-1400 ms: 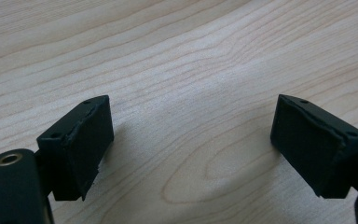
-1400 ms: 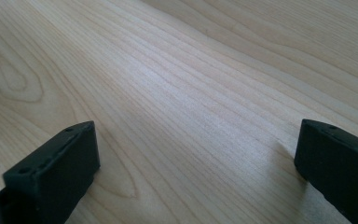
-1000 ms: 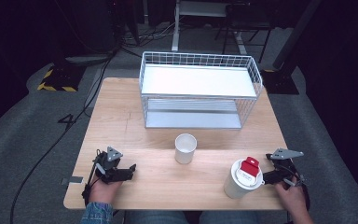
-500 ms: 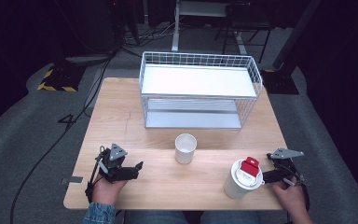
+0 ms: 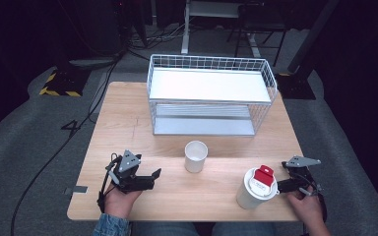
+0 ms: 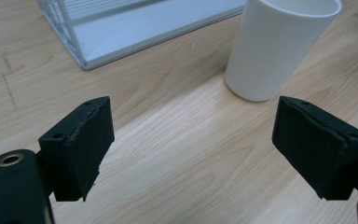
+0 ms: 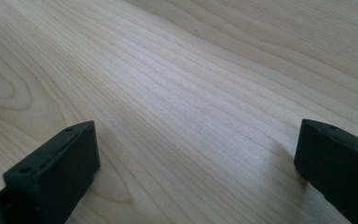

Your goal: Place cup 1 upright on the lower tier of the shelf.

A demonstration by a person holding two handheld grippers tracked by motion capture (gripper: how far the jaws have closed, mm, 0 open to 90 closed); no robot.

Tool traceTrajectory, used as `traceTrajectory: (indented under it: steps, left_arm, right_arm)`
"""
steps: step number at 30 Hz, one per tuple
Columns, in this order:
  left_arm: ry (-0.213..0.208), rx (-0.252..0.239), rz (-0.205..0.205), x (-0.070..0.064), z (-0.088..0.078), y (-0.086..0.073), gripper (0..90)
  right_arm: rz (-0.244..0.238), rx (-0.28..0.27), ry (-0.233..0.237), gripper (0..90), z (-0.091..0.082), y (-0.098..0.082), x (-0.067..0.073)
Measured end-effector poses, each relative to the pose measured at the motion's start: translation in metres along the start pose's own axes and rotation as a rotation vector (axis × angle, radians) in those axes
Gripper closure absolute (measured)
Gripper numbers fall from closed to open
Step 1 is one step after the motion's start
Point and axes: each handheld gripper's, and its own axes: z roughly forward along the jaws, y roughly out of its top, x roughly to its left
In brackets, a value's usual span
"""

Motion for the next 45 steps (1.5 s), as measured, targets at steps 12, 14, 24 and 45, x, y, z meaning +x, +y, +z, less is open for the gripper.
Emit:
traceTrajectory:
  steps: [12,14,24,45]
  left_arm:
    - [-0.044,-0.058,0.042,-0.02,0.017,0.008,13.3]
    - [-0.054,-0.056,0.038,-0.024,0.021,0.01,13.3]
    - [-0.085,-0.064,0.022,-0.031,0.039,0.019,11.5]
    - [-0.146,-0.07,0.003,-0.046,0.089,0.024,7.1]
  right_arm:
    - [0.001,0.0,-0.001,0.0,0.0,0.0,0.0]
    - [0.0,-0.001,-0.001,0.0,0.0,0.0,0.0]
    - [0.0,-0.001,-0.001,0.0,0.0,0.0,0.0]
    - [0.004,-0.002,-0.004,0.0,0.0,0.0,0.0]
